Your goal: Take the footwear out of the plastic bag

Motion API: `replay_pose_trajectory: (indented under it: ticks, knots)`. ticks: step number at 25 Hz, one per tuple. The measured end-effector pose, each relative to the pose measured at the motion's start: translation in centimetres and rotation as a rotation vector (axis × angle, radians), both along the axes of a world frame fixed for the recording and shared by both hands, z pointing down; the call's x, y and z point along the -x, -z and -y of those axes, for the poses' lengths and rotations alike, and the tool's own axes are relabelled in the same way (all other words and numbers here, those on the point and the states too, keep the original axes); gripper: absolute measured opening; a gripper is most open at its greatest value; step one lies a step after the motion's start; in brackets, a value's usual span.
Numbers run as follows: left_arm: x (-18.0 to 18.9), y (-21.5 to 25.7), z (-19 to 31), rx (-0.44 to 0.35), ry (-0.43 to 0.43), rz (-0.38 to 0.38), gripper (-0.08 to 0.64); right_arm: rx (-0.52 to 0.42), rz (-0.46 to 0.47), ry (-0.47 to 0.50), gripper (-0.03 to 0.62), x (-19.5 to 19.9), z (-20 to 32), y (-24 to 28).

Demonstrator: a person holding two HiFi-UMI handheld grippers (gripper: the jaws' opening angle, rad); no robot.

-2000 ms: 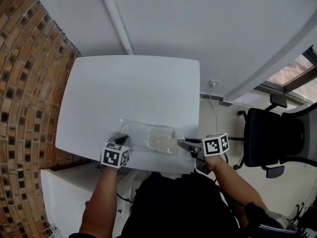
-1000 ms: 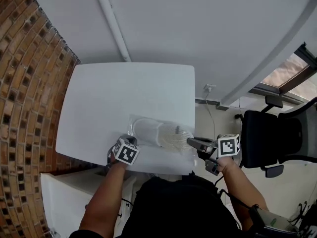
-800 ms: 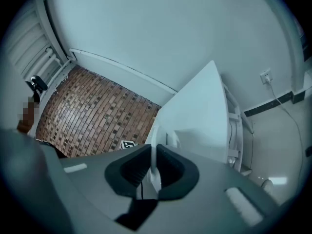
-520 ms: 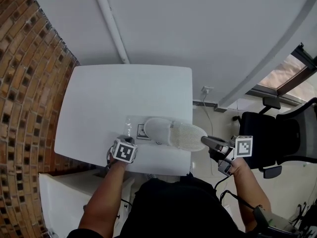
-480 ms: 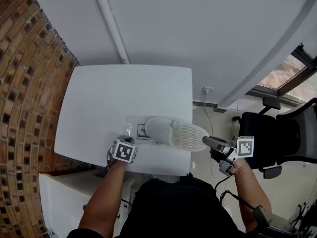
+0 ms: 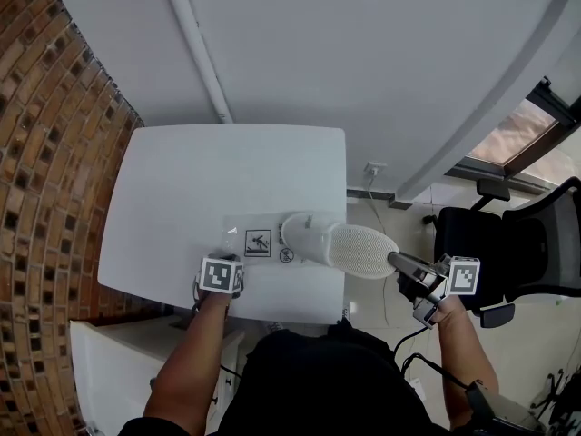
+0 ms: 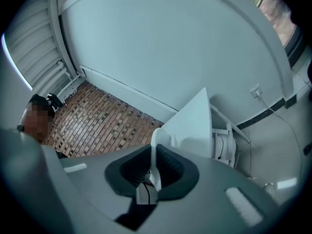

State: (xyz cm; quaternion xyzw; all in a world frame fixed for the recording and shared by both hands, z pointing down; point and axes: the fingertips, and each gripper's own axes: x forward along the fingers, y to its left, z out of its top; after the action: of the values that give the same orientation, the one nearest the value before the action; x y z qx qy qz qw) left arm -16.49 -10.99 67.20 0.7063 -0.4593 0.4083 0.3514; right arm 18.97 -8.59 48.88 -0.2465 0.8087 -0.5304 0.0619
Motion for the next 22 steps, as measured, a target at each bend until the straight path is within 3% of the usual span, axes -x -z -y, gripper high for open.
replay_pose_trajectory:
  ticks: [2,5,9,12,15,22]
  knots:
    - [0.0,0.5,0.0,-0.017,-0.012,0.011,0.008,-0.004,0.009,-0.003,0.032,0.1,0.1,0.0]
    - [-1.2,2.3,0.6,-0.102,-0.083,0.024,0.009,-0.004,0.026,-0.005,0.032,0.8,0.2,-0.2]
    - [-4.9,4.4,1.6,-0.218,-0.303,0.054,0.028,-0.007,0.033,0.024,0.032,3.5,0.6,-1.0]
    - [-6.6,3.6,2.0,-0.204,-0.419,0.122,0.028,0.018,0.015,0.04,0.032,5.7,1.5,-2.4]
    - [-5.8,2.6,2.4,-0.156,-0.398,0.164,0.028,0.018,0.002,0.062,0.032,7.8,3.0,-3.1]
    - [-2.6,0.9,2.2,-0.093,-0.306,0.142,0.028,0.048,-0.013,0.099,0.032,10.4,4.3,-4.6]
